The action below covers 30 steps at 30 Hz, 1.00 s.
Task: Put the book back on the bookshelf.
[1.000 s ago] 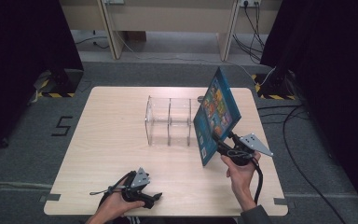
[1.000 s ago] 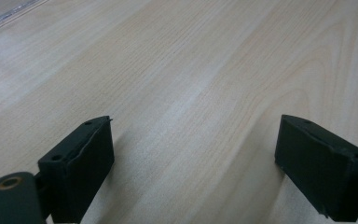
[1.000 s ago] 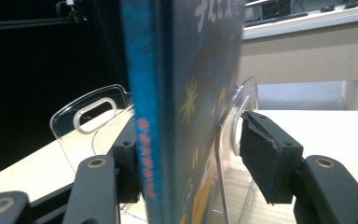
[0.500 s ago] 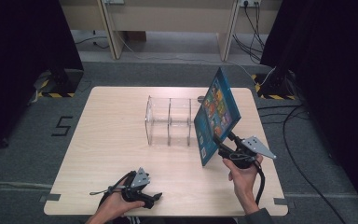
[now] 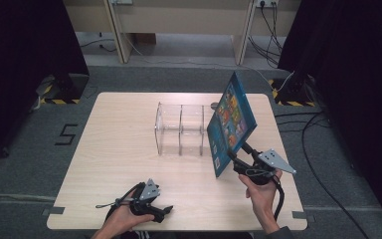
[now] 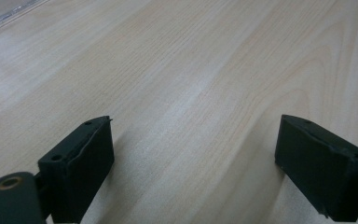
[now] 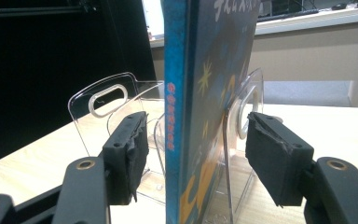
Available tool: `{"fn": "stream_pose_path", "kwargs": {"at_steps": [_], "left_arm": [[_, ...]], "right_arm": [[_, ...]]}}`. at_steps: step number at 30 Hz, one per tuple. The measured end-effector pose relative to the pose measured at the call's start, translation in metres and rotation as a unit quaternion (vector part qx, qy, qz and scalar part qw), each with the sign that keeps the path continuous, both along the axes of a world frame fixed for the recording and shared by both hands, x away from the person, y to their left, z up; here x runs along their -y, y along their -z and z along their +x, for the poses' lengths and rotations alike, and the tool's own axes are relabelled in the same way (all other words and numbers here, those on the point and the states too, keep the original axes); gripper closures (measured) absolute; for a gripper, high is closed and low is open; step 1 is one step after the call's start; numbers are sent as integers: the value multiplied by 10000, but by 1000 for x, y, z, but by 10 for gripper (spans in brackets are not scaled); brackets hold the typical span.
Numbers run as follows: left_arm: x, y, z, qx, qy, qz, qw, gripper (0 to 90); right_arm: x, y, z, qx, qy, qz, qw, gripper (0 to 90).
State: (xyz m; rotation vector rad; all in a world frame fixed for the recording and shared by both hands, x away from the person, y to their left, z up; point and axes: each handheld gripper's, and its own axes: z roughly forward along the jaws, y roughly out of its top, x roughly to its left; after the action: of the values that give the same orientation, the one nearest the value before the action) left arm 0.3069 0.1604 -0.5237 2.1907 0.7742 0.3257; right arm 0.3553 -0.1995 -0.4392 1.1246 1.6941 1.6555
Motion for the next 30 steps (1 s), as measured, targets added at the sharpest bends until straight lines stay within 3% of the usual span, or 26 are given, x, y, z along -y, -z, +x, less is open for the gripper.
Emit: {"fn": "stream_pose_path", "kwargs": {"at_steps": [18, 30], "left_arm": [[0, 0, 0, 2, 8, 8, 10000, 106], [0, 0, 0, -2, 6, 9, 10000, 106]], "right_arm": [[11, 3, -16, 27, -73, -151, 9999, 372], [20, 8, -28, -80, -186, -187, 9996, 327]]}}
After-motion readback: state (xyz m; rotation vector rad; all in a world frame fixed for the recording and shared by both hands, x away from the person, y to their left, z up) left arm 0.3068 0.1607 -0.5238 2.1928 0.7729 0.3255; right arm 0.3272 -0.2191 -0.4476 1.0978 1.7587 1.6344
